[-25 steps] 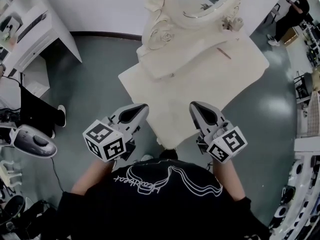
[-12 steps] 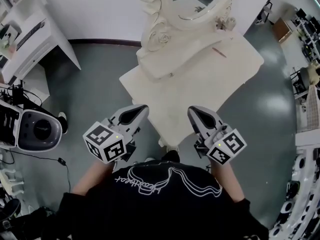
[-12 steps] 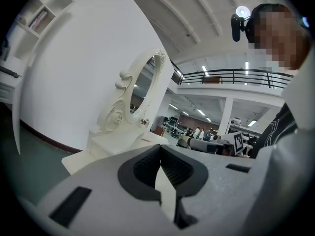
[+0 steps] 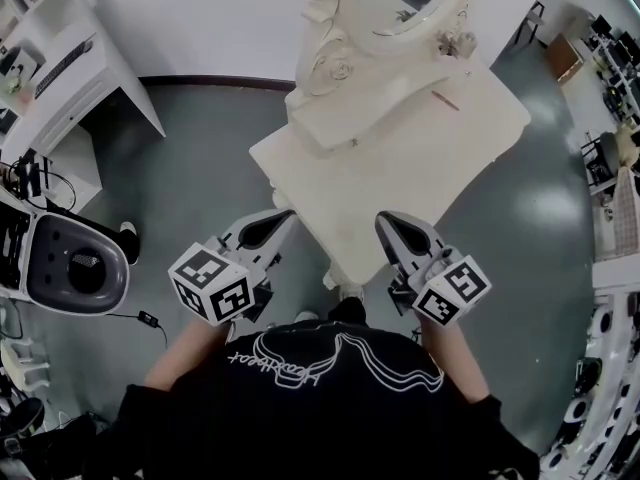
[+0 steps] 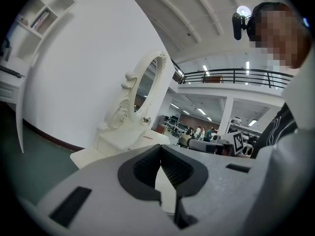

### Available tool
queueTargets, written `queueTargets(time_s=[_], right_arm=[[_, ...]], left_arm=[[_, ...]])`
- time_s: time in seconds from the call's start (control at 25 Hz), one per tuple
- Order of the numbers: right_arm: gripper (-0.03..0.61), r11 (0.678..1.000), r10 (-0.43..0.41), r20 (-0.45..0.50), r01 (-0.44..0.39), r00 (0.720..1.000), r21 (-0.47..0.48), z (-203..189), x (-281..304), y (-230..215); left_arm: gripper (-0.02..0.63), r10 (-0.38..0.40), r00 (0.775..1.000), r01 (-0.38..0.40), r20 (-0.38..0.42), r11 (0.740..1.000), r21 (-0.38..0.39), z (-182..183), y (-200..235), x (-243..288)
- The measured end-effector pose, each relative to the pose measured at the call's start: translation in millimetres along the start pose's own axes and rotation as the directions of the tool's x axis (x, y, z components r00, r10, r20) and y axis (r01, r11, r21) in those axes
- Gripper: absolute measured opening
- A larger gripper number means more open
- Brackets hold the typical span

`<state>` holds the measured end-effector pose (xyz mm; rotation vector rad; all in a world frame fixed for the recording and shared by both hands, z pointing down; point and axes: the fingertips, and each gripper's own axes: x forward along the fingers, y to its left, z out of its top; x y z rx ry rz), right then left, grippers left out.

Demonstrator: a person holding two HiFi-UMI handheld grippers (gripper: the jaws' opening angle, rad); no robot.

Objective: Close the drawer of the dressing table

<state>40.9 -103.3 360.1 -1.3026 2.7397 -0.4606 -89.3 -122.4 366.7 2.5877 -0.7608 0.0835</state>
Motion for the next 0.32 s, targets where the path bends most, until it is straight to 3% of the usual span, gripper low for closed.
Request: queueTargets(time_s=[0.32], right_arm=[[0.003, 1.000, -0.010, -0.009, 0.010, 1.000, -0.005, -7.5, 5.6, 17.1]], left_arm=[[0.003, -0.002, 1.000, 0.002, -0.003, 1.000, 0.001, -2.8, 3.1, -18.9]])
